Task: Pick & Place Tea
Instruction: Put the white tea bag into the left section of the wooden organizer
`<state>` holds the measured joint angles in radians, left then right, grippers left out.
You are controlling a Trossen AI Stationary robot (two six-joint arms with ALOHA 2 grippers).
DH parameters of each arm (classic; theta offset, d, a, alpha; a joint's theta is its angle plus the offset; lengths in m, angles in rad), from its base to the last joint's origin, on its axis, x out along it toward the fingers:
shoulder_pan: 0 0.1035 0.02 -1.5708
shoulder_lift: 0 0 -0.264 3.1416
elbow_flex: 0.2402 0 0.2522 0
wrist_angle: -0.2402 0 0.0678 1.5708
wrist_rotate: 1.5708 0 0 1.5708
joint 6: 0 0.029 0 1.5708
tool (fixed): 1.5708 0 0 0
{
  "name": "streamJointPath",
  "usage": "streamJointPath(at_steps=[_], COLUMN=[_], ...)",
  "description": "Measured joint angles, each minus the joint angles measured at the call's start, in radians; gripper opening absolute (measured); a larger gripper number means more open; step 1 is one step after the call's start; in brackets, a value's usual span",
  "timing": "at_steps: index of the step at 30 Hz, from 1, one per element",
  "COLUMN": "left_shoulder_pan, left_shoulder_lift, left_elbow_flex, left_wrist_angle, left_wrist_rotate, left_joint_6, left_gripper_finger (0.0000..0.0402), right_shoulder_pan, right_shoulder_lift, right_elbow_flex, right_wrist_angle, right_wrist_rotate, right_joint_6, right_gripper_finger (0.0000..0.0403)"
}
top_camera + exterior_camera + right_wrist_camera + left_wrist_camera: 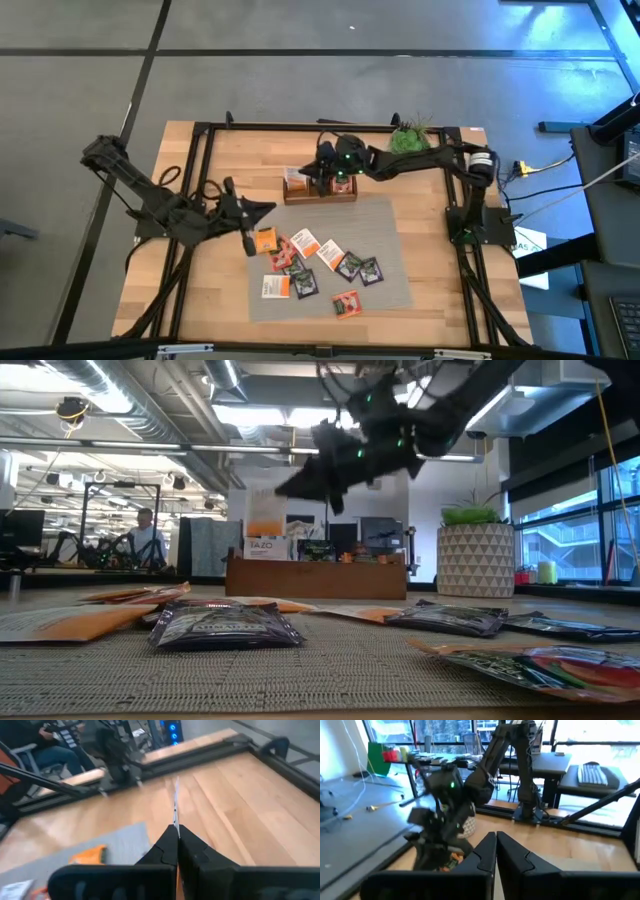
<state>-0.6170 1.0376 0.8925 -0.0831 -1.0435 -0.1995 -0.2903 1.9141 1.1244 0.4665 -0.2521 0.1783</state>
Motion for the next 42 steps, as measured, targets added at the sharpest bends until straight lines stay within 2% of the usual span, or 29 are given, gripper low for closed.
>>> streamJointPath(at_steps=[5,14,28,33,42], left_shoulder_pan=[0.000,0.000,0.000,0.000,0.000], left_shoulder_lift=[-0.015,-0.015,-0.015,-0.011,-0.005], left_elbow_flex=[0.000,0.000,0.000,0.000,0.000], left_wrist_angle=[-0.046,-0.086,-0.095,-0.111,-0.112], left_wrist_rotate=[-0.007,-0.009,0.001,0.015,0.018], left_joint_6=[0.038,0.030,-0.001,-0.027,-0.026], left_gripper_finger=[0.0013,0.0008,0.0009,0.0013,0.0008], right_shoulder_pan=[-0.008,-0.008,-0.007,-0.007,-0.006], right_shoulder_lift=[0.061,0.077,0.077,0.077,0.077], right_elbow_flex=[0.000,0.000,0.000,0.000,0.000], right_wrist_angle=[0.017,0.017,0.015,0.015,0.013], right_wrist_rotate=[0.012,0.145,0.145,0.101,0.101], right_joint_6=[-0.005,-0.083,-0.078,-0.080,-0.086], right_gripper_finger=[0.0003,0.0021,0.0026,0.0026,0.0026])
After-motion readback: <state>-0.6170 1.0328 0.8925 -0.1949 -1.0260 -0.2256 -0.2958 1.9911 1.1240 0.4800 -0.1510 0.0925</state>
